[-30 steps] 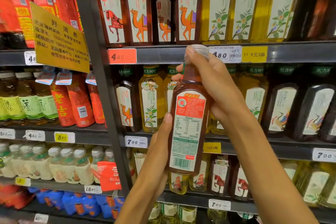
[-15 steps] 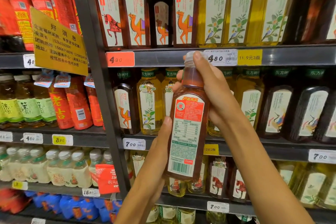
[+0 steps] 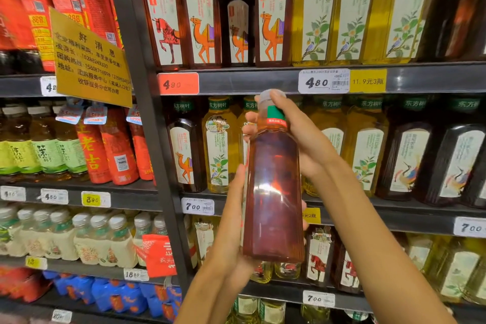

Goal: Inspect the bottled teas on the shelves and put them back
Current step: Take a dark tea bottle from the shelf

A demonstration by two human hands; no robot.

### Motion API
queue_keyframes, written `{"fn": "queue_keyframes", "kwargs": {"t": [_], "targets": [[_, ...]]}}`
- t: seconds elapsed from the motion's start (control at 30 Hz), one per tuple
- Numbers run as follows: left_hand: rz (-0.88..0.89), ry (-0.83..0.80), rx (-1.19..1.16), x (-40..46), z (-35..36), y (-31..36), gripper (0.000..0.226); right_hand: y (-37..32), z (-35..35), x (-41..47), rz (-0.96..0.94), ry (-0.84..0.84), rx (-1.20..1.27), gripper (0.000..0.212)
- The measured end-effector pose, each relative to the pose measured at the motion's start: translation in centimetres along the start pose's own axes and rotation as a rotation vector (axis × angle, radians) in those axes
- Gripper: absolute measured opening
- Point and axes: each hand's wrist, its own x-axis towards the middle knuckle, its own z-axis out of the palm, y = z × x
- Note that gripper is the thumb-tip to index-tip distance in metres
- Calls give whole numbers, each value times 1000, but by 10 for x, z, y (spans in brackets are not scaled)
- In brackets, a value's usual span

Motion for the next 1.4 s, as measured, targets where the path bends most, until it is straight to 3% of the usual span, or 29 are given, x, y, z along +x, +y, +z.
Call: {"fn": "queue_keyframes", "kwargs": {"t": [0.33,0.6,0.67,0.73,0.8,0.87,0.93,1.0,1.17,1.4], "targets": [[-91,-323,-232,13,-11,3,77,-2,2,1,-188,-119,11,18],[-93,-311,-84,16,-30,5,67,1,6,2,-262,-471,188,46],[-127,-303,-87,16,-29,0,83,0,7,1,-259,-508,261,45],[-160,-276,-54,17,-26,-4,104,0,9,0,-260,-476,286,47],[-159,-291,-30,17,-27,-6,90,0,9,-3,-272,-391,236,50],[-115,-300,3,16,-35,-4,79,-4,6,-9,-293,-280,21,42],[-26,-207,97,13,-39,3,78,-6,3,-15,-270,-170,-244,36],[51,-102,187,10,-37,5,77,-3,5,-18,-224,-92,-342,33],[103,-70,348,7,-26,2,67,3,10,-15,-275,4,-274,20],[-49,-116,118,7,-22,5,92,2,8,-13,-190,-121,-46,19]]}}
